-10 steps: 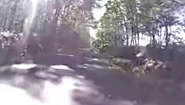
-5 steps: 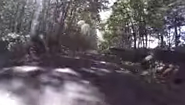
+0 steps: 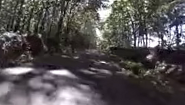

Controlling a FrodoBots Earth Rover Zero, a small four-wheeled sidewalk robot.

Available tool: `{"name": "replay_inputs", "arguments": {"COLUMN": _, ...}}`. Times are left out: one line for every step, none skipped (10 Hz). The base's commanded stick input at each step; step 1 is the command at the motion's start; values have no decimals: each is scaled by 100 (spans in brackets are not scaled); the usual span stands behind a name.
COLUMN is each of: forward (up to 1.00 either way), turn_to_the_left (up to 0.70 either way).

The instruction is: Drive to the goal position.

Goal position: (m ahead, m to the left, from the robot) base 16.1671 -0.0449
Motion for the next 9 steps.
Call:
{"name": "replay_inputs", "arguments": {"forward": 45, "turn_to_the_left": 0}}
{"name": "replay_inputs", "arguments": {"forward": 45, "turn_to_the_left": 0}}
{"name": "replay_inputs", "arguments": {"forward": 45, "turn_to_the_left": 0}}
{"name": "replay_inputs", "arguments": {"forward": 45, "turn_to_the_left": -12}}
{"name": "replay_inputs", "arguments": {"forward": 45, "turn_to_the_left": -27}}
{"name": "replay_inputs", "arguments": {"forward": 45, "turn_to_the_left": -27}}
{"name": "replay_inputs", "arguments": {"forward": 45, "turn_to_the_left": -27}}
{"name": "replay_inputs", "arguments": {"forward": 45, "turn_to_the_left": -27}}
{"name": "replay_inputs", "arguments": {"forward": 45, "turn_to_the_left": -27}}
